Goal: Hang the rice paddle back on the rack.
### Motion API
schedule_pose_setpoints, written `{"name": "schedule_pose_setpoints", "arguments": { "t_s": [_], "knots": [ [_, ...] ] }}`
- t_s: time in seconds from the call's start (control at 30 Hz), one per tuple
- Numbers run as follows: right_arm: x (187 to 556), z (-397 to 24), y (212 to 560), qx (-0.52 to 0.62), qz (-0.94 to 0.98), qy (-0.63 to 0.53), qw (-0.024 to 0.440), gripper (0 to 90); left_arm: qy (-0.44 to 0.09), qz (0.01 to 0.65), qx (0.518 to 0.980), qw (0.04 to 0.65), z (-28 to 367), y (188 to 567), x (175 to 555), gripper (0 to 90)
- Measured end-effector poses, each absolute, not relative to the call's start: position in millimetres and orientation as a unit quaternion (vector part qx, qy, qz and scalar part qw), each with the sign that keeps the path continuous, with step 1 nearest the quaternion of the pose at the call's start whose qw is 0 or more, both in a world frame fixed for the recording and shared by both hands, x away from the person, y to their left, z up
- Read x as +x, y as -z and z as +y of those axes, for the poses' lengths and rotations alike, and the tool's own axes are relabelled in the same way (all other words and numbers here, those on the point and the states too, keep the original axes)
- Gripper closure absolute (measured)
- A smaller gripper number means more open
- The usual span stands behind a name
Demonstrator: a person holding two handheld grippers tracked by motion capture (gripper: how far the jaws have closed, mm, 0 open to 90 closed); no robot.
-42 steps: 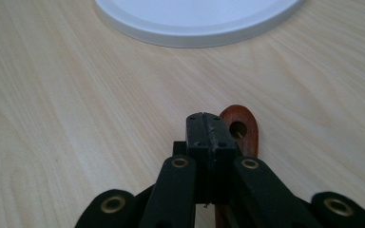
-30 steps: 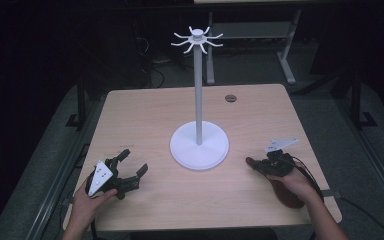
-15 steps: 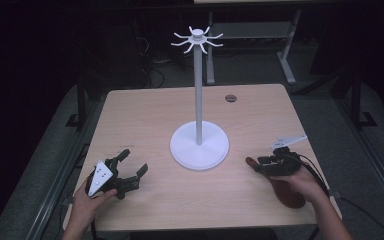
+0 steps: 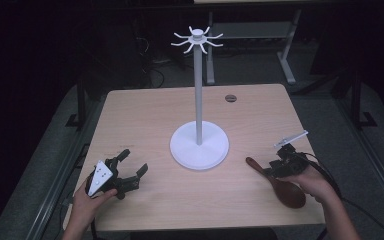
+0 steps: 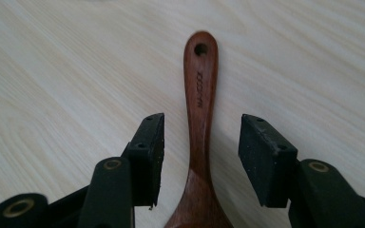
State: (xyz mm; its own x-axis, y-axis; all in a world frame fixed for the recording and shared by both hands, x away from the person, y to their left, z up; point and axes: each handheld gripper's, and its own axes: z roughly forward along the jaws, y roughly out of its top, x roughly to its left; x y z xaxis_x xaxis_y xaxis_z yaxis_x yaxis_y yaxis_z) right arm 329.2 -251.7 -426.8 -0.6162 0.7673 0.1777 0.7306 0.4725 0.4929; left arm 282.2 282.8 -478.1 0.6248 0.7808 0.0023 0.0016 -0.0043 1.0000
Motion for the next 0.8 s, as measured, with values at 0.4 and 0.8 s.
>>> {"name": "schedule_pose_setpoints", "arguments": {
  "t_s": [0.4,0.8],
  "knots": [
    [333,-235,432,0.435,0.884,-0.174,0.014,55.4,-0.306,0.306,0.639,0.636,283,478,282,12.9],
    [337,-227,441,0.42,0.896,-0.138,0.027,67.2,-0.306,0.306,0.639,0.636,283,478,282,12.9]
  ]
}}
